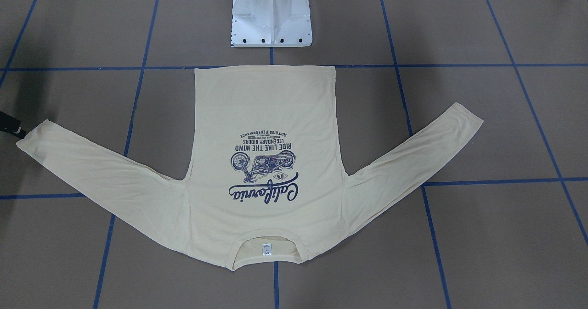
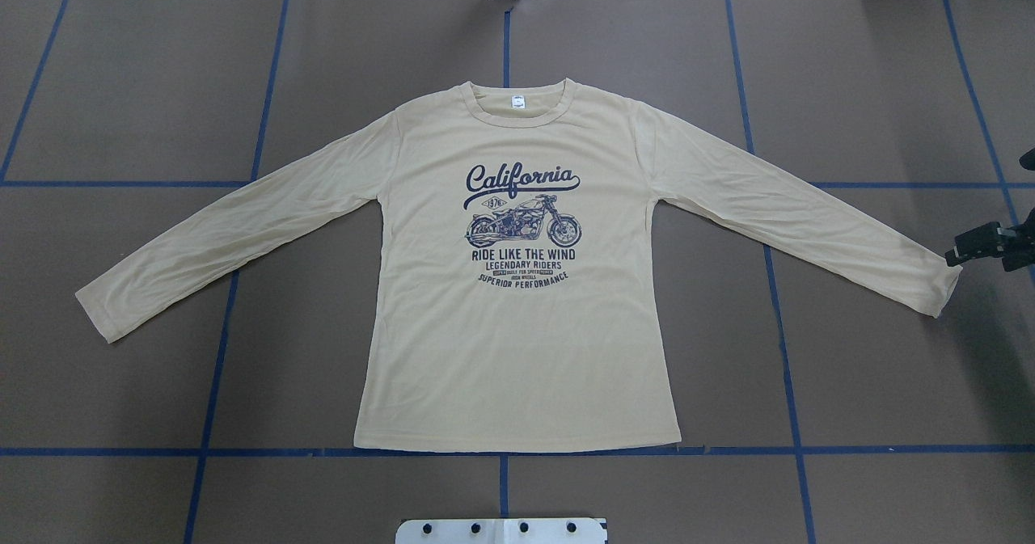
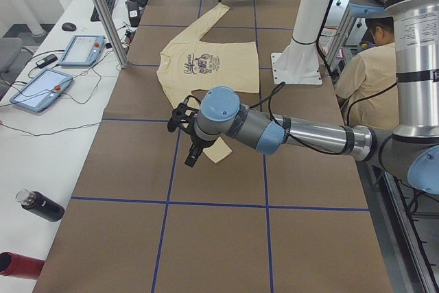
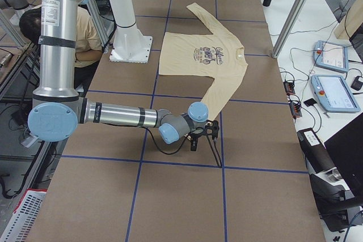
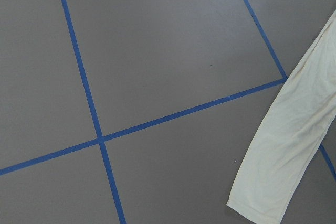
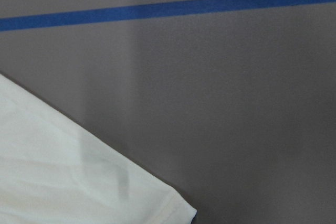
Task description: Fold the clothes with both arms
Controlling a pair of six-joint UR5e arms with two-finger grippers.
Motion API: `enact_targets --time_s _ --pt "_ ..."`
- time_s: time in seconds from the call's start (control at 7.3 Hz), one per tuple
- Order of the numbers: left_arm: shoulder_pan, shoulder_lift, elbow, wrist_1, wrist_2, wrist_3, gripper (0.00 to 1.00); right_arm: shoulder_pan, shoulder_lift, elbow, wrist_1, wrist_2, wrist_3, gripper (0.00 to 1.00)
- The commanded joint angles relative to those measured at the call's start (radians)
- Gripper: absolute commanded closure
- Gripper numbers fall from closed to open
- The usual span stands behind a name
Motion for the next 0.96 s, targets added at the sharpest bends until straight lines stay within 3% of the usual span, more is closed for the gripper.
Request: enact_targets --time_s 0.0,0.55,0.82 --pt "-0.001 0.000 -0.002 0.000 0.000 0.000 0.00 -0.005 0.011 -0.019 0.000 0.000 0.002 0.09" --pt "0.001 0.002 -0.004 0.000 0.000 0.000 0.00 -0.025 0.020 -0.033 -0.002 0.000 0.002 0.14" --pt "-0.001 0.002 -0.004 0.000 0.000 0.000 0.00 -0.028 0.025 -0.041 -0.002 0.000 0.002 0.30"
